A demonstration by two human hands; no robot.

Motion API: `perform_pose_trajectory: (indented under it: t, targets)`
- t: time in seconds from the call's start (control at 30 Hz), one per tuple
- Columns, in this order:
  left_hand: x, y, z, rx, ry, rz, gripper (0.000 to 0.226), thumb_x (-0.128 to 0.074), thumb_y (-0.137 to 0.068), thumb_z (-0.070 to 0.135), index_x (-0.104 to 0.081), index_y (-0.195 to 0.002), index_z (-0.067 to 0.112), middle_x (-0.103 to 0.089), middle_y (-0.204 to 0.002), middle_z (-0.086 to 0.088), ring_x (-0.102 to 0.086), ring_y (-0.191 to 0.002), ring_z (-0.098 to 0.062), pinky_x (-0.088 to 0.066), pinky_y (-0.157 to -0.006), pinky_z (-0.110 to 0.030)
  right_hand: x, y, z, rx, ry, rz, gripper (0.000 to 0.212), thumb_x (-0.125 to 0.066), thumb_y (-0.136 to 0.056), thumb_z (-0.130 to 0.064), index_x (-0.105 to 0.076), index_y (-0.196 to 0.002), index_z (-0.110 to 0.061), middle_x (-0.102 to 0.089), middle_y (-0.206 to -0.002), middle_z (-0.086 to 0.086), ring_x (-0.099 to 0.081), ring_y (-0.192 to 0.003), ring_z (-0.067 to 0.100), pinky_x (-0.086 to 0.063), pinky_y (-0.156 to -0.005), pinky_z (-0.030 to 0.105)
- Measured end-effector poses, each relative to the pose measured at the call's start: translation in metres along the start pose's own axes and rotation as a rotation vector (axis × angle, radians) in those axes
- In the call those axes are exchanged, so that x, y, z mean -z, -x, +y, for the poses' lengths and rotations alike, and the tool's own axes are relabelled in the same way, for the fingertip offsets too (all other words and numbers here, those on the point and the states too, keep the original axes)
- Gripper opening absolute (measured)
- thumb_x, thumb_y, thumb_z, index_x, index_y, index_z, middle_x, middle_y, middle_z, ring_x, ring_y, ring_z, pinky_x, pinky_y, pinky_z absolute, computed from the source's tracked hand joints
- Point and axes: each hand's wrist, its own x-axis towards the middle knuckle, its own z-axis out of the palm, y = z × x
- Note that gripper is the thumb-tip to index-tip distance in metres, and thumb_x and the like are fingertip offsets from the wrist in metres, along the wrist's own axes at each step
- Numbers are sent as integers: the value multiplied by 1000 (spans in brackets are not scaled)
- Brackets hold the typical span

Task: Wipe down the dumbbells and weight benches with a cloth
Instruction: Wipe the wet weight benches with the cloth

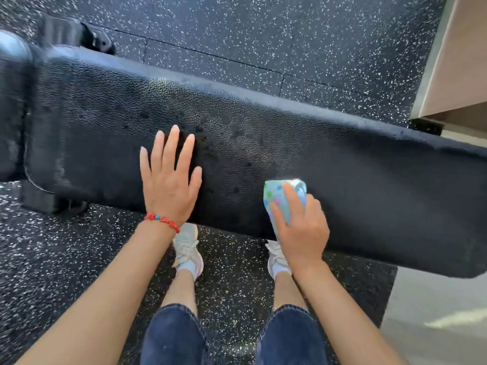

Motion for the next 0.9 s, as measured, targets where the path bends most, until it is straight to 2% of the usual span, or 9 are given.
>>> perform_pose_trajectory:
  t: [0.1, 0.2, 0.37, 0.5, 0.57, 0.67, 0.77, 0.83, 0.9]
  targets:
    - [-6, 3, -11, -48, -2, -23, 51, -42, -92, 30, -38, -140, 13, -36, -147, -15, -29, -135, -36, -23, -106, -59, -2, -20, -4, 15, 62, 21, 27, -56, -87, -33, -51, -108, -18, -55, -68, 8, -51, -54, 25, -38, -52, 31]
    - [-9, 4, -12, -48, -11, -15, 52, -43, -91, 30, -38, -140, 14, -36, -147, -15, -28, -135, -35, -21, -107, -58, -15, -72, -16, 45, 80, 71, 18, -61, -83, -20, -54, -99, -15, -62, -86, 8, -55, -56, 28, -42, -50, 30]
    - [-8, 3, -13, -54, 12, -2, 51, -45, -91, 32, -39, -140, 16, -37, -147, -13, -30, -135, -33, -21, -108, -56, -33, -139, -48, -306, -123, 46, 29, -57, -86, -32, -65, -108, -15, -67, -96, 11, -63, -78, 29, -51, -56, 32]
    - [-1, 2, -16, -78, 65, -15, 51, -44, -91, 31, -39, -139, 15, -37, -147, -13, -29, -135, -32, -19, -108, -54, -27, -80, -62, -162, -2, 112, 27, -59, -87, -27, -59, -108, -10, -62, -80, 10, -56, -63, 25, -49, -53, 31]
    - [4, 1, -22, -96, 100, -7, 50, -44, -90, 30, -40, -138, 14, -38, -146, -13, -29, -135, -31, -19, -108, -53, -20, -36, -78, -156, 11, 48, 26, -54, -89, -31, -55, -110, -15, -56, -73, 9, -51, -59, 24, -47, -50, 32]
    - [10, -1, -41, -104, 106, 9, 50, -45, -90, 29, -40, -138, 14, -38, -146, -14, -29, -135, -31, -20, -108, -54, -15, -2, -94, -185, 1, -23, 25, -51, -89, -33, -52, -110, -19, -53, -70, 8, -48, -59, 22, -45, -49, 33]
    - [11, 0, -69, -86, 77, 2, 50, -45, -91, 29, -39, -139, 15, -37, -147, -14, -28, -135, -33, -19, -108, -56, -22, -22, -89, -152, 14, -16, 24, -49, -91, -35, -53, -109, -19, -55, -74, 9, -44, -67, 19, -42, -55, 31]
    - [9, 1, -86, -85, 47, -18, 51, -44, -92, 30, -37, -140, 15, -35, -148, -14, -27, -136, -33, -18, -109, -57, -32, -56, -86, -116, 38, -2, 22, -43, -96, -31, -53, -107, -15, -57, -83, 13, -43, -73, 21, -43, -61, 32]
    - [7, 2, -94, -114, 22, -35, 52, -42, -93, 32, -35, -142, 16, -33, -149, -13, -26, -137, -32, -18, -109, -57, -39, -99, -90, -223, -52, -66, 25, -41, -97, -26, -53, -114, -14, -55, -111, 18, -47, -94, 28, -48, -78, 37]
